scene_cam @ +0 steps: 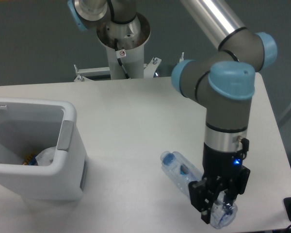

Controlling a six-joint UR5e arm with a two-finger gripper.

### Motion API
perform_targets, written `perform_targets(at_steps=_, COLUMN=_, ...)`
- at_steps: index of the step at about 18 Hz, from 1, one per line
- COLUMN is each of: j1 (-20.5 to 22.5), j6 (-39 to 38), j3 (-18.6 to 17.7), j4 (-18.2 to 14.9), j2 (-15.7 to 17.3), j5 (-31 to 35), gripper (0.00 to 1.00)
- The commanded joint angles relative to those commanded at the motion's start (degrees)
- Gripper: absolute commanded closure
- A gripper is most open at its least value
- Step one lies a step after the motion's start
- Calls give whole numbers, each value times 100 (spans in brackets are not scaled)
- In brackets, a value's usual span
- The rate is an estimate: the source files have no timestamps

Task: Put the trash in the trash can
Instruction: 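Carry the bottle over the white bin and release it inside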

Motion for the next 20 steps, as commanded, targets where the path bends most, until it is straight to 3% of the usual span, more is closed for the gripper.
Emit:
perform_targets(at_steps=9, j1=-300, j6=-202, j3=36, j4=0, j2=774, j5=-1335, gripper=39)
perform_targets(at_steps=15, j1=-1133, j6=-167, j3=-78, j4=0, j2=801, j5=-1582, gripper=39)
perform_targets(at_steps=20, j1=-1582, j6=-141, j3=-280, j4=9, j2=704, j5=-1556, gripper=39)
